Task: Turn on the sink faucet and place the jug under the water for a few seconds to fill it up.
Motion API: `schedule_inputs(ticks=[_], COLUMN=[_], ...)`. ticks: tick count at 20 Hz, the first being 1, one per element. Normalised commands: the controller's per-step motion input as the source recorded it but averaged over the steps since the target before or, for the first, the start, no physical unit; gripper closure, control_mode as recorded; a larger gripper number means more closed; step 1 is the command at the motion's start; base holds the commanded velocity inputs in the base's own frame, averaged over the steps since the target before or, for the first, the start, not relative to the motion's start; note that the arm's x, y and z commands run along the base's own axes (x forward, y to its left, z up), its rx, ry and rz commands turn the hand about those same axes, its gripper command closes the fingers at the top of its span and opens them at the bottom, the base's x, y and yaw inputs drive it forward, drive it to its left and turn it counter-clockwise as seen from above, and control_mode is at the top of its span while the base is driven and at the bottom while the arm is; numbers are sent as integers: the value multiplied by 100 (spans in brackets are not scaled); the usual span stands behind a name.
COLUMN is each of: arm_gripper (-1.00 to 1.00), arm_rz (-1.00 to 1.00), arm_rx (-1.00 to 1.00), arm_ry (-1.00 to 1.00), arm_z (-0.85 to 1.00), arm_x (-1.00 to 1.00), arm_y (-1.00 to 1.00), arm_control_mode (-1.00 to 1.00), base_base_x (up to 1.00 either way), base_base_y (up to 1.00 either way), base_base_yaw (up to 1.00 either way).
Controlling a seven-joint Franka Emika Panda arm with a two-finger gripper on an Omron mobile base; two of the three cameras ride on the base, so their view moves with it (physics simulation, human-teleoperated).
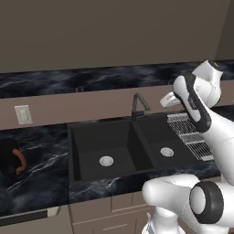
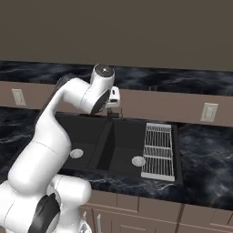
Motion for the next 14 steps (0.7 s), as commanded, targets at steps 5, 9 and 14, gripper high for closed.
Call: schedule_inputs(ticks=[5,9,14], arm_gripper=[-100,-100,-100], arm_rz=[57,52,38], arm_rx=[19,11,2], arm_ry=[-44,-30,-21], arm_z=[-33,-29,-32], arm_x=[57,51,34], arm_y=[-90,-62,-37], arm_control_mode=[-100,-100,-100], base_base_x=[0,0,0], base_base_y=[0,0,0], base_base_yaw=[0,0,0])
